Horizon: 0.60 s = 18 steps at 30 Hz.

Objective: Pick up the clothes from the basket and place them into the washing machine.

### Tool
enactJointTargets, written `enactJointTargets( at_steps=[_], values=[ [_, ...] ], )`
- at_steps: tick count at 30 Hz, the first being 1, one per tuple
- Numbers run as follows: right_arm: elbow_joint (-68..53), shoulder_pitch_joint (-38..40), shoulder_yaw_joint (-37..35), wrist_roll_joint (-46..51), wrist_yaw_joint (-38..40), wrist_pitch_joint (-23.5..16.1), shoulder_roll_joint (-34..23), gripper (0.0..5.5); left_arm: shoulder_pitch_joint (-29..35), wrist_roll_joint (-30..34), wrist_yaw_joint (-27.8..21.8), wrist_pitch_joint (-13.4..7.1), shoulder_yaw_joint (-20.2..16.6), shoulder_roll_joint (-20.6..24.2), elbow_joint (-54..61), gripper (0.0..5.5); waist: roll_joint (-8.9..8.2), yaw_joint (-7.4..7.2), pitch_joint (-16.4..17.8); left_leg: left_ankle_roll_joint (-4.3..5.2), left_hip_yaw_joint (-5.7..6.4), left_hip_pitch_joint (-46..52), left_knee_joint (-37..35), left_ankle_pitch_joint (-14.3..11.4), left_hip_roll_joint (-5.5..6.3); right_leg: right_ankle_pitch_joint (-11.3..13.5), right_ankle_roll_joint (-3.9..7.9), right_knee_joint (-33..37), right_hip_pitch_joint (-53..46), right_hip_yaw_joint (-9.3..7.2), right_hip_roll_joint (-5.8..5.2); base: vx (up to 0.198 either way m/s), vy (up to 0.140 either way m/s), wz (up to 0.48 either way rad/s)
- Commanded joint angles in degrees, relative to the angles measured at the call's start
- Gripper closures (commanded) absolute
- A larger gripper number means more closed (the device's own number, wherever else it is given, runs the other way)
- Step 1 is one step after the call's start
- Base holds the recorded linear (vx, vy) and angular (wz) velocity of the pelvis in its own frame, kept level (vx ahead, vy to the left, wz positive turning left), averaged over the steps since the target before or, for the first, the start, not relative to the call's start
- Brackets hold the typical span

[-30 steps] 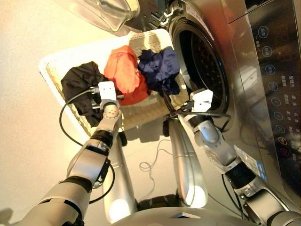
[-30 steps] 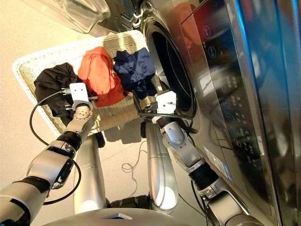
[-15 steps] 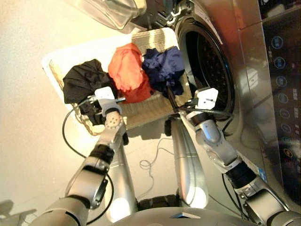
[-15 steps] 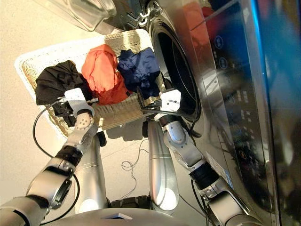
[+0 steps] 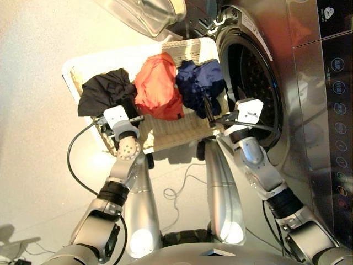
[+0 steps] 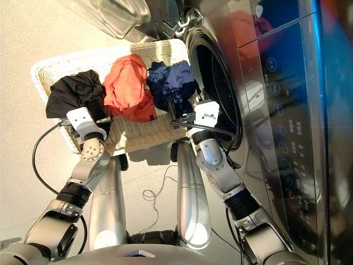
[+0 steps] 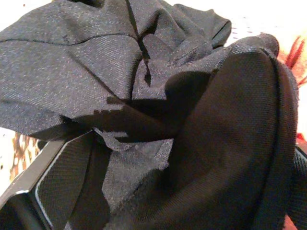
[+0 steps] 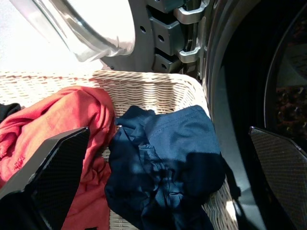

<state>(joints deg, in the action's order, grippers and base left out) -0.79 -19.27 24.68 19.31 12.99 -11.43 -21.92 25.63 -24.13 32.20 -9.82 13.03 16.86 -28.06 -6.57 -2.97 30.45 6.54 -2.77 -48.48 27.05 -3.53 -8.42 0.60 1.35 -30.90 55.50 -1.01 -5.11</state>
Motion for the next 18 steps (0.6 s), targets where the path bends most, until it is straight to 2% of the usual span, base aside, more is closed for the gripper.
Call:
enactJointTargets(
  at_steps=[1,10,12,18],
  values=[
    [-3.9,0.8,0.3,-0.6,-1.2,-1.8,-0.9,0.00,2.1,0.0,-0.5,-1.6,-2.0,2.8,-2.2,0.00,2.05,-1.09,-0.7,-0.76,0.19,-1.9,5.7,-3.0,-0.77,-3.4,5.34,1.1,-3.4,2.15,-1.42,0.000,0.000,0.000],
    [-2.7,-0.4,2.7,1.9,-2.9,-2.3,-0.7,0.00,12.3,-2.8,-2.6,-0.7,0.1,4.3,-18.3,0.00,1.09,-2.13,-0.7,-0.59,0.34,-2.5,7.6,-3.4,-1.08,-3.9,5.44,-0.6,-3.0,2.15,-1.33,0.000,0.000,0.000],
    [-2.7,-0.9,3.7,3.0,-3.4,-2.7,-0.7,0.00,15.5,-3.6,-3.8,0.1,0.6,4.6,-24.8,0.00,0.47,-2.56,-0.7,-0.56,0.50,-2.7,8.5,-3.7,-1.29,-4.0,5.58,-1.2,-3.0,2.23,-1.28,0.000,0.000,0.000],
    [-3.2,-1.0,4.8,4.8,-4.4,-3.6,-1.2,0.00,20.3,-2.4,-6.1,1.6,1.2,5.9,-33.7,0.00,-0.80,-3.35,-0.7,-0.44,0.49,-3.2,9.9,-4.1,-1.73,-4.2,5.78,-2.3,-2.7,2.29,-1.21,0.000,0.000,0.000]
  ],
)
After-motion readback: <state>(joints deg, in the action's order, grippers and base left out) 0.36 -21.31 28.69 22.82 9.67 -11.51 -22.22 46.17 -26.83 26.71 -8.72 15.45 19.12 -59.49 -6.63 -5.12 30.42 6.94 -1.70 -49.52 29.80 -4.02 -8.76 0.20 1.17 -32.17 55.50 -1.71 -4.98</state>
